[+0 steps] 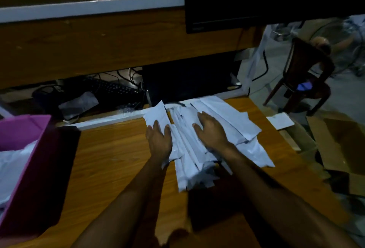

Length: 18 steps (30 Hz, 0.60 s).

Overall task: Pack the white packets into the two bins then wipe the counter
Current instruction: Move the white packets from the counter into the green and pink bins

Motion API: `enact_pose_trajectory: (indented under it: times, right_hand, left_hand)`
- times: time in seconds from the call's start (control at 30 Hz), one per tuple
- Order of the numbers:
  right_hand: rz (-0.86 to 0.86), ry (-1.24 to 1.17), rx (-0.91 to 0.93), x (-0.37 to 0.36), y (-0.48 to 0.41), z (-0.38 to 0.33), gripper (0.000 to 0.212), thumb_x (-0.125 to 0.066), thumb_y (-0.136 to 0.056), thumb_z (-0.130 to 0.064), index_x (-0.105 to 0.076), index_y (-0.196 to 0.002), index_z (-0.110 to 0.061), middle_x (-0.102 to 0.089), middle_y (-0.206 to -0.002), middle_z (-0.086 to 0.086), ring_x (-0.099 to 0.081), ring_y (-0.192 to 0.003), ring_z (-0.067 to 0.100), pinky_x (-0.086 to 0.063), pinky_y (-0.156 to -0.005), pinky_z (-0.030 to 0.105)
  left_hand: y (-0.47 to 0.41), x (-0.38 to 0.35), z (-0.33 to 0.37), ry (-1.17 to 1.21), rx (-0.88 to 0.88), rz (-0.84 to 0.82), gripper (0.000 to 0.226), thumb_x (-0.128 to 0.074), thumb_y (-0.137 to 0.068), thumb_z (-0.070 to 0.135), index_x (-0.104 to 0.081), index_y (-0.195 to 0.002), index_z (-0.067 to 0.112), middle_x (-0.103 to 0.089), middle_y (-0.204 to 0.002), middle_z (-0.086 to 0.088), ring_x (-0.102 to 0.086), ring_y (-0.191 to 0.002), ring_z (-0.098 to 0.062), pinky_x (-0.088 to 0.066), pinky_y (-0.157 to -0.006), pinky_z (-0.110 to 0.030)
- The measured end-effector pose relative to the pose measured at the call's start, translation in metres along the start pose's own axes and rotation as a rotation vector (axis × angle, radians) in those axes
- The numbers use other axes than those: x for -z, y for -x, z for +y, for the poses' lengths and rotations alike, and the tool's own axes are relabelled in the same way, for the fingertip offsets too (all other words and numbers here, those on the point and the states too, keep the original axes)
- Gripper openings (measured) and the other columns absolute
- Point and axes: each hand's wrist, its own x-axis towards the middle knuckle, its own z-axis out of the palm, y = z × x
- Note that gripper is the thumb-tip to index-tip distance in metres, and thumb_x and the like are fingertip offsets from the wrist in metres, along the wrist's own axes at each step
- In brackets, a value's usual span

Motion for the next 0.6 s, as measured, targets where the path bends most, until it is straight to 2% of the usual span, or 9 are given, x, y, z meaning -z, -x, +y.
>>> enact_pose_trajectory:
  times: [0.07,0.2,0.33,0.43,0.5,0.6]
  right_hand:
    - [-0.026,0.041,0.002,-0.010,-0.007,0.006,0.060,-0.047,-0.098,-0.039,-0.033,-0.149,-0.010,-0.037,-0.152,0.014,-0.035,-0.138,0.030,-0.028,-0.113,0.038]
    - [-0.026,0.185,-0.012,-0.025,-0.009,0.008,0.062,-0.033,-0.098,-0.049,-0.025,-0.152,-0.019,-0.034,-0.154,0.010,-0.032,-0.136,0.032,-0.028,-0.111,0.045]
    - [0.040,0.293,0.023,-0.037,0.000,0.000,0.074,-0.022,-0.087,-0.067,-0.035,-0.147,-0.026,-0.041,-0.149,0.008,-0.039,-0.126,0.034,-0.040,-0.096,0.050]
    - [0.015,0.279,-0.012,-0.041,0.003,-0.008,0.068,-0.028,-0.091,-0.064,-0.025,-0.150,-0.031,-0.027,-0.157,0.006,-0.031,-0.136,0.036,-0.035,-0.105,0.053]
    - [0.007,0.271,-0.012,-0.042,0.006,-0.013,0.065,-0.035,-0.094,-0.059,-0.022,-0.151,-0.031,-0.022,-0.159,0.006,-0.031,-0.138,0.036,-0.032,-0.107,0.053]
    - [0.008,0.283,-0.009,-0.038,0.010,-0.018,0.063,-0.040,-0.095,-0.054,-0.025,-0.151,-0.029,-0.023,-0.159,0.008,-0.032,-0.136,0.038,-0.033,-0.105,0.053]
  left_hand:
    - [-0.005,-0.013,-0.003,-0.069,0.033,-0.014,0.066,-0.042,-0.098,0.049,-0.026,-0.153,0.016,-0.019,-0.159,-0.021,-0.012,-0.148,-0.036,-0.016,-0.119,-0.045]
    - [-0.008,-0.019,-0.011,-0.238,-0.025,0.019,0.066,-0.040,-0.097,0.051,-0.026,-0.153,0.018,-0.023,-0.156,-0.026,-0.013,-0.147,-0.038,-0.015,-0.120,-0.046]
    - [-0.009,-0.019,-0.022,-0.324,-0.093,0.035,0.064,-0.031,-0.093,0.050,-0.039,-0.146,0.016,-0.044,-0.146,-0.020,-0.030,-0.140,-0.038,-0.025,-0.114,-0.045]
    - [-0.013,-0.020,-0.033,-0.341,-0.115,0.053,0.055,-0.032,-0.093,0.047,-0.049,-0.136,0.019,-0.057,-0.131,-0.013,-0.047,-0.125,-0.033,-0.038,-0.104,-0.042]
    - [-0.012,-0.018,-0.038,-0.284,-0.118,0.059,0.048,-0.036,-0.090,0.039,-0.058,-0.126,0.018,-0.063,-0.120,-0.011,-0.054,-0.114,-0.030,-0.042,-0.098,-0.040]
    - [-0.002,-0.006,-0.028,-0.041,-0.074,0.088,0.039,-0.046,-0.082,0.017,-0.071,-0.109,0.005,-0.069,-0.113,-0.018,-0.064,-0.104,-0.034,-0.052,-0.093,-0.046]
